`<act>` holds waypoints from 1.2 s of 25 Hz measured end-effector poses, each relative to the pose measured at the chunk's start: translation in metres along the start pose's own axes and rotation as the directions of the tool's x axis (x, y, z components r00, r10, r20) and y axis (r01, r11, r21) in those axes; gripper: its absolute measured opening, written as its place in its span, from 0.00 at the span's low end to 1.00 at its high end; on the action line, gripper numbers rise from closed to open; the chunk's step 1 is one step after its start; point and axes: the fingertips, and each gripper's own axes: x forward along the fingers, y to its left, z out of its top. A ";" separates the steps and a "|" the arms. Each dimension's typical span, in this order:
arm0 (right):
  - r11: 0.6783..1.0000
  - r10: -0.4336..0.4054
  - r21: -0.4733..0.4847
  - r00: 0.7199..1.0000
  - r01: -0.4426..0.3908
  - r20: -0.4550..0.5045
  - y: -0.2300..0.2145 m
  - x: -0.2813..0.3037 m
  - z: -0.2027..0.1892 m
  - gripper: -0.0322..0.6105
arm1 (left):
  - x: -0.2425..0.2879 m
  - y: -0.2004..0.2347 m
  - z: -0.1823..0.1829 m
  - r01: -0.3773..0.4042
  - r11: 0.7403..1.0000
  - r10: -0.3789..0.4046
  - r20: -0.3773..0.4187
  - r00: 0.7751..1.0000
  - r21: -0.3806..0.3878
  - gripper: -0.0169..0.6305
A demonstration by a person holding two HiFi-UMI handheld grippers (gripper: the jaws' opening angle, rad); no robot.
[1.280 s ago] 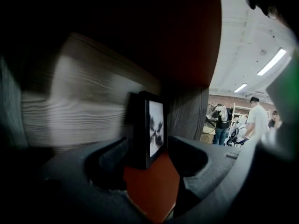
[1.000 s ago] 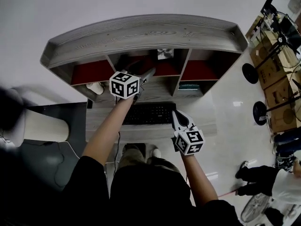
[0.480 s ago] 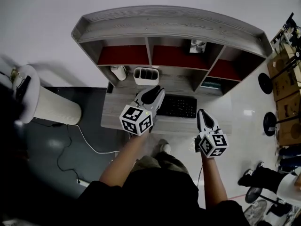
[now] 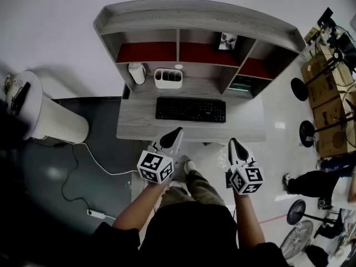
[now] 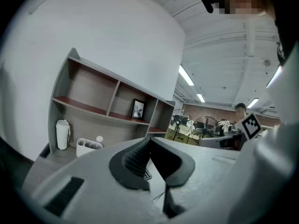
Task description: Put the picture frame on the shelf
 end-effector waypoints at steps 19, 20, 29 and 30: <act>0.998 0.005 -0.065 0.997 0.000 0.079 -0.042 -0.043 0.026 0.07 | -0.015 -0.068 0.024 -0.080 0.985 0.071 0.064 0.995 0.150 0.05; 0.998 0.012 -0.056 0.997 -0.007 0.083 -0.045 -0.043 0.028 0.07 | -0.013 -0.070 0.025 -0.080 0.986 0.071 0.064 0.995 0.145 0.05; 0.994 0.034 -0.102 0.998 -0.027 0.061 -0.053 -0.046 0.025 0.07 | -0.007 -0.080 0.022 -0.115 0.983 0.107 0.062 0.992 0.146 0.05; 0.994 0.038 -0.107 0.998 -0.031 0.056 -0.052 -0.046 0.025 0.07 | -0.006 -0.081 0.022 -0.117 0.982 0.109 0.062 0.992 0.145 0.05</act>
